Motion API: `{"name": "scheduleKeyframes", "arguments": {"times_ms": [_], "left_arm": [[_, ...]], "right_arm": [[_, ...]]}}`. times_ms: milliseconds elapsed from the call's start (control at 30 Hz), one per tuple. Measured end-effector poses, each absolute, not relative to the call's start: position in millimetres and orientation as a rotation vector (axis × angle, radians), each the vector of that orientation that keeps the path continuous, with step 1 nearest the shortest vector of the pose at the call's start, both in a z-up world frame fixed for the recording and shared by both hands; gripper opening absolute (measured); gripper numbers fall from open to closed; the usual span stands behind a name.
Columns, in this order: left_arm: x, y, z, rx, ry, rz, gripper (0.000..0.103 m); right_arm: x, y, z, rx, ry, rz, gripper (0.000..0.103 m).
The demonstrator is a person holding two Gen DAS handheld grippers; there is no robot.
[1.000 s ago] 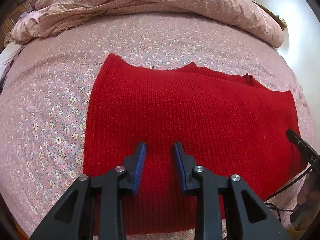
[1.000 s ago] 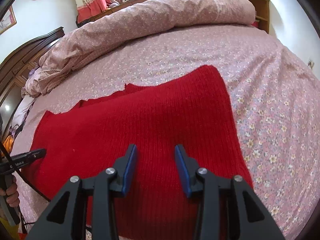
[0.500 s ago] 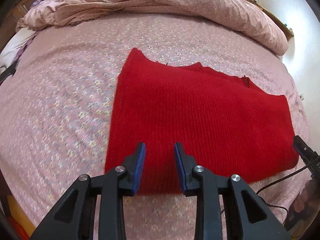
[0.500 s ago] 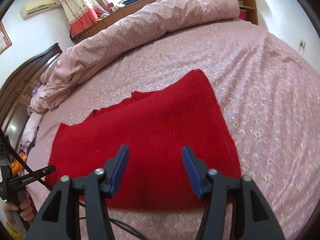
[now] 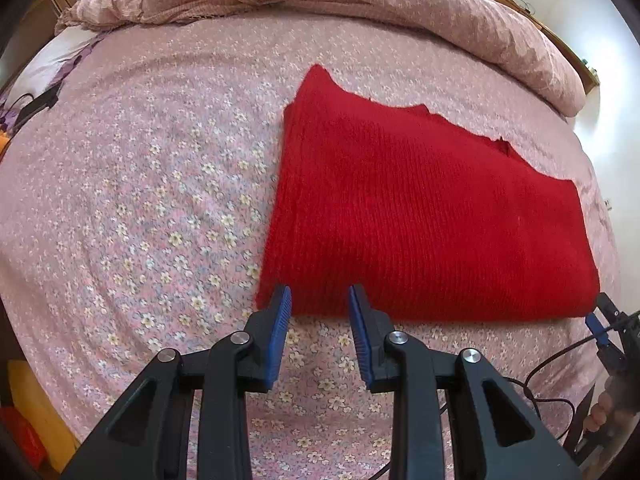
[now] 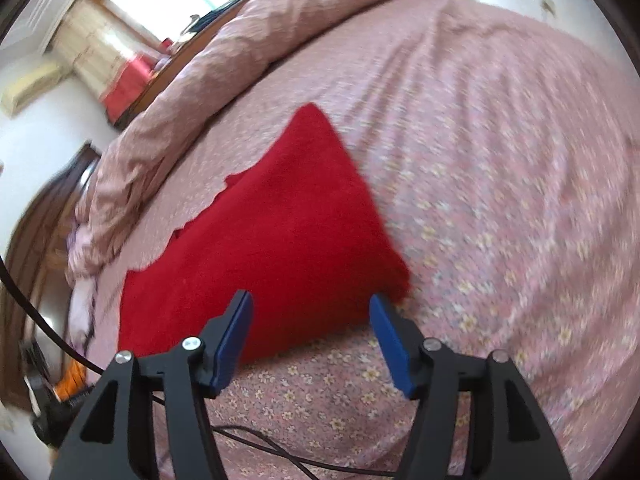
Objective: Fold small clothes
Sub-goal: 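Grasp the edge of the red bundle with the right tool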
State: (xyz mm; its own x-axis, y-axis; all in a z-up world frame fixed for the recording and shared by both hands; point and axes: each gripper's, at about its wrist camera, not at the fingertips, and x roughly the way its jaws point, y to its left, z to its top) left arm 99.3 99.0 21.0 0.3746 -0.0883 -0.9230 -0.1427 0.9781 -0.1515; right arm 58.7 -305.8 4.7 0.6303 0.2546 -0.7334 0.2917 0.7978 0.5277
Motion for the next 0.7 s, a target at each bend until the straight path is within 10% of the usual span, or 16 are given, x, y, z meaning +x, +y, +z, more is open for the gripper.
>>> {"name": "scheduleKeyframes", "arguments": {"times_ms": [700], "left_arm": [[105,95,-14,-0.167,1.23,0.049,0.023]], "right_arm": [[90,-306,-53,0.907,0.846,-0.013,0.075]]}}
